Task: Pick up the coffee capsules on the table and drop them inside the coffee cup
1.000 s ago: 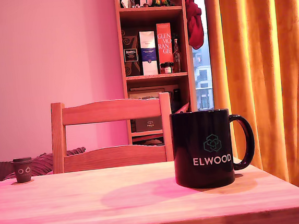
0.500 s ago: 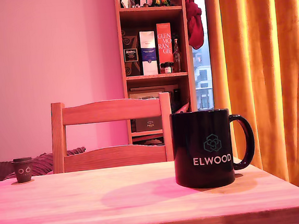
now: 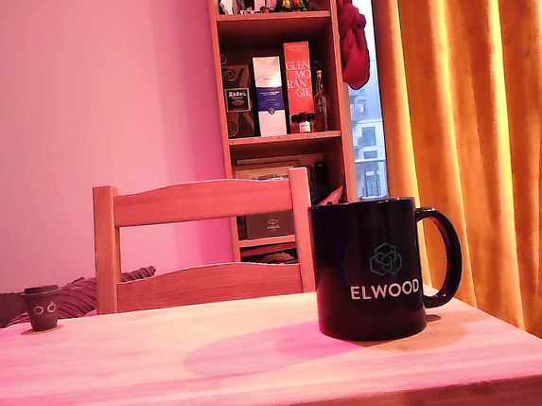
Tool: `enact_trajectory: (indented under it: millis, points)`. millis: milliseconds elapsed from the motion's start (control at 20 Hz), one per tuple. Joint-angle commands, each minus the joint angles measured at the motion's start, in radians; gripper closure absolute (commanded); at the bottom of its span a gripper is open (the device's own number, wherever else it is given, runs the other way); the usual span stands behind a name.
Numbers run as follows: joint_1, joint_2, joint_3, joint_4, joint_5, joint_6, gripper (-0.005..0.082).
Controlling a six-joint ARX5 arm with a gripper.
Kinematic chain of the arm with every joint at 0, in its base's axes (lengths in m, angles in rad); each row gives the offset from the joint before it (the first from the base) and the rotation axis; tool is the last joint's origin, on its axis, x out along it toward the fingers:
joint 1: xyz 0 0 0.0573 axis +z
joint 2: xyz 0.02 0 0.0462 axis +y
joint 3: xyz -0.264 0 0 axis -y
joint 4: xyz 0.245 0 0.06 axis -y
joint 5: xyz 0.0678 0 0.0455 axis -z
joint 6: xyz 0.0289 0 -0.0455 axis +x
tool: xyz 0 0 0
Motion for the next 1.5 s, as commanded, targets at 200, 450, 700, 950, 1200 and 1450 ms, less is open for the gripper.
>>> enact_trajectory:
  millis: [200, 450, 700, 950, 1200, 1450]
  points:
    - [-0.003, 0.106, -0.002, 0.139, 0.005, 0.033, 0.0162]
    - [-0.003, 0.192, -0.002, 0.222, 0.006, 0.033, 0.0163]
    - [-0.003, 0.246, 0.005, 0.248, 0.007, 0.032, 0.0163]
    - [-0.003, 0.311, 0.056, 0.254, 0.013, 0.033, 0.0163]
    - [-0.003, 0.419, 0.13, 0.288, 0.013, 0.037, 0.0163]
    - [-0.003, 0.51, 0.206, 0.299, 0.013, 0.038, 0.0163]
